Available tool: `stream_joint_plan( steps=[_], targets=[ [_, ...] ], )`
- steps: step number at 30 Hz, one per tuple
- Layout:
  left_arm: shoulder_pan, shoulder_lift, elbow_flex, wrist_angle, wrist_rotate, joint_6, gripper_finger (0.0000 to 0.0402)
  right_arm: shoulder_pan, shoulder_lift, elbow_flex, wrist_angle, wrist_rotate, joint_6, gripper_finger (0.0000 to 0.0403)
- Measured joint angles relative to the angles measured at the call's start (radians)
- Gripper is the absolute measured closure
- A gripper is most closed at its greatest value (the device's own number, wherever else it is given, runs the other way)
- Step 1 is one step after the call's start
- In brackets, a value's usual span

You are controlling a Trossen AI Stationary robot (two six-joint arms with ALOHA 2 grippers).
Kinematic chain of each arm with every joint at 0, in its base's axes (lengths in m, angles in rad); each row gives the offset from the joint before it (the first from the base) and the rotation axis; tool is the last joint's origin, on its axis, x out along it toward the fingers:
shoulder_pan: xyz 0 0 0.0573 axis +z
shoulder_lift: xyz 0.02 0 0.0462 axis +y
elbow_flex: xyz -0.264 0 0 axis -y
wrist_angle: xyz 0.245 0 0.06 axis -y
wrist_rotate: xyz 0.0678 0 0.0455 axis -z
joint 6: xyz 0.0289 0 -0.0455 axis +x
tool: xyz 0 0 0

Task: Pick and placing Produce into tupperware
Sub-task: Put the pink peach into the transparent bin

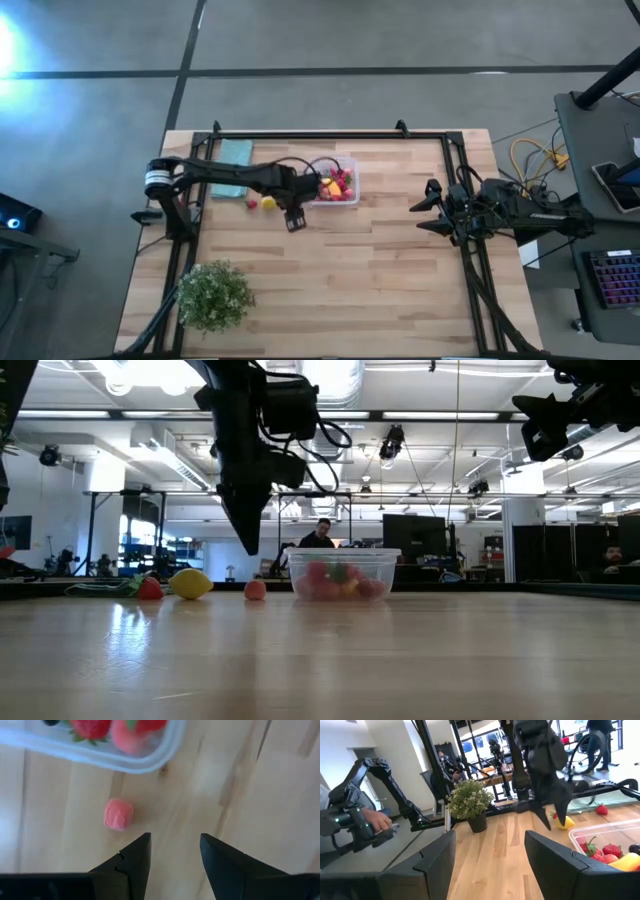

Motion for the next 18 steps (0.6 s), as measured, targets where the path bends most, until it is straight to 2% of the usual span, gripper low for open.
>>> stream_joint_plan(
  steps=[5,10,18],
  targets=[
    [0.002,0.021,-0.023,0.033,-0.067,0.072,0.0246,0.000,0.000,0.000,0.000,0.000,0.000,0.0174],
    [0.005,0.003,-0.069,0.159,-0.068,0.158,0.0246,0.000,0.000,0.000,-0.001,0.000,0.000,0.0174],
    [0.056,-0.005,-0.103,0.198,-0.041,0.211,0.0246,0.000,0.005,0.000,-0.001,0.000,0.000,0.0174]
  ],
)
